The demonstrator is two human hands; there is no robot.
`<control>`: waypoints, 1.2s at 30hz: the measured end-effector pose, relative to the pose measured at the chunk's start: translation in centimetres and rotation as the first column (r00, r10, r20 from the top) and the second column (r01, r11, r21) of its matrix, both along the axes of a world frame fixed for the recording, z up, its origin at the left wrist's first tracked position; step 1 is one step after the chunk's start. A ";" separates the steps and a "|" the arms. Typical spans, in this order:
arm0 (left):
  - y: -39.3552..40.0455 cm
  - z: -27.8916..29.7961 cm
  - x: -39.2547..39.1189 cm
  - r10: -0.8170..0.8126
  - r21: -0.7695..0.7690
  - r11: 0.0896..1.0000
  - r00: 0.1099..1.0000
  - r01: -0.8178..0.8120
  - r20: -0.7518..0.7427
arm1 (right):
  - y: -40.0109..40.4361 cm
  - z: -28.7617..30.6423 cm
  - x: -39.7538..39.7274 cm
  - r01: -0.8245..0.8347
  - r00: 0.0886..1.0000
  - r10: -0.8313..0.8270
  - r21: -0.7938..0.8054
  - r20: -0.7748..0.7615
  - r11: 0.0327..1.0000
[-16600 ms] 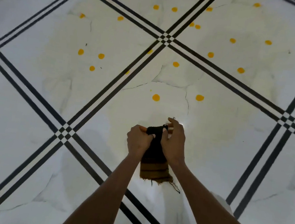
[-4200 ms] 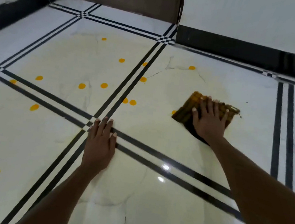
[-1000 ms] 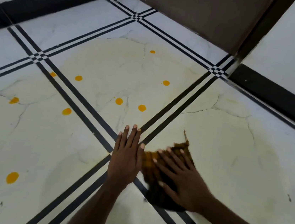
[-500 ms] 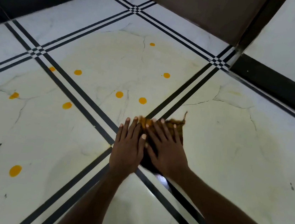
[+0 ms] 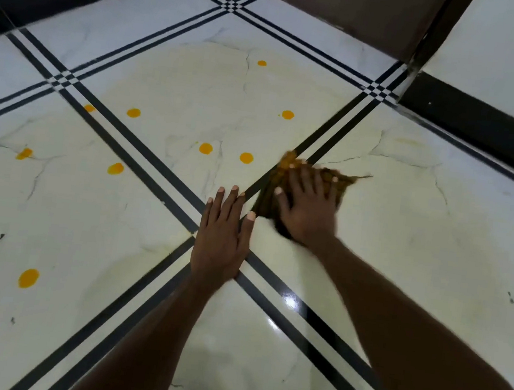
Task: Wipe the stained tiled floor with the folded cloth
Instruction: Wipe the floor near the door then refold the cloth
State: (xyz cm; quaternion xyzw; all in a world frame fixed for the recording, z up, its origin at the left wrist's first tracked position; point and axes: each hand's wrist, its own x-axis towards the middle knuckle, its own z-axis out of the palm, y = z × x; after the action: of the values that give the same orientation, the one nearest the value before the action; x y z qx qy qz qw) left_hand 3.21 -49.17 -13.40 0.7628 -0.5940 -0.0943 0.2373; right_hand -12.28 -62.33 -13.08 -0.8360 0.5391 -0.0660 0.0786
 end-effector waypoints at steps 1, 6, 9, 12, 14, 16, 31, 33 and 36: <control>0.0 0.1 0.0 0.002 -0.002 1.000 1.000 -0.002 -0.026 | 1.8 0.4 0.3 -0.086 0.996 0.086 -0.008 0.023 0.996; 0.4 2.5 -2.0 0.043 0.083 0.996 0.982 -0.029 -0.182 | 7.3 2.8 -2.7 -0.078 0.880 -0.105 0.361 0.463 0.929; -0.2 4.5 -4.6 0.056 0.168 0.986 0.977 -0.021 -0.207 | 7.2 5.8 -5.3 -0.008 0.588 -0.509 0.634 0.628 0.773; -2.0 7.5 -6.2 0.167 0.267 0.961 0.914 -0.067 -0.371 | 6.9 8.1 -7.9 0.070 0.404 -0.632 0.666 0.661 0.742; -3.2 9.5 -6.8 0.276 0.360 0.930 0.774 -0.067 -0.569 | 6.8 8.8 -9.5 0.114 0.356 -0.656 0.665 0.666 0.738; -4.2 11.7 -7.2 0.313 0.388 0.921 0.640 -0.025 -0.702 | 6.9 9.4 -10.5 0.137 0.335 -0.679 0.680 0.653 0.721; -9.1 28.7 -10.4 -0.102 0.082 0.939 0.499 0.333 -0.860 | 6.3 17.4 -13.1 -0.449 -0.290 -0.826 0.693 0.483 0.563; -9.9 28.7 -10.1 -0.118 0.035 0.966 0.557 0.256 -0.822 | 6.3 18.1 -13.9 -0.399 -0.371 -0.800 0.697 0.471 0.595; -10.7 28.1 -9.8 -0.130 -0.015 0.982 0.617 0.188 -0.776 | 6.1 18.4 -15.5 -0.290 -0.384 -0.778 0.735 0.497 0.613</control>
State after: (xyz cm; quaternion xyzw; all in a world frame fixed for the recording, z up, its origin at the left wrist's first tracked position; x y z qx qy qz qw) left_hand -6.58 -59.91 14.67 0.6003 -0.4963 -0.4530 0.4337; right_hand -27.81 -56.21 5.34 -0.1378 0.4296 -0.5224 0.7235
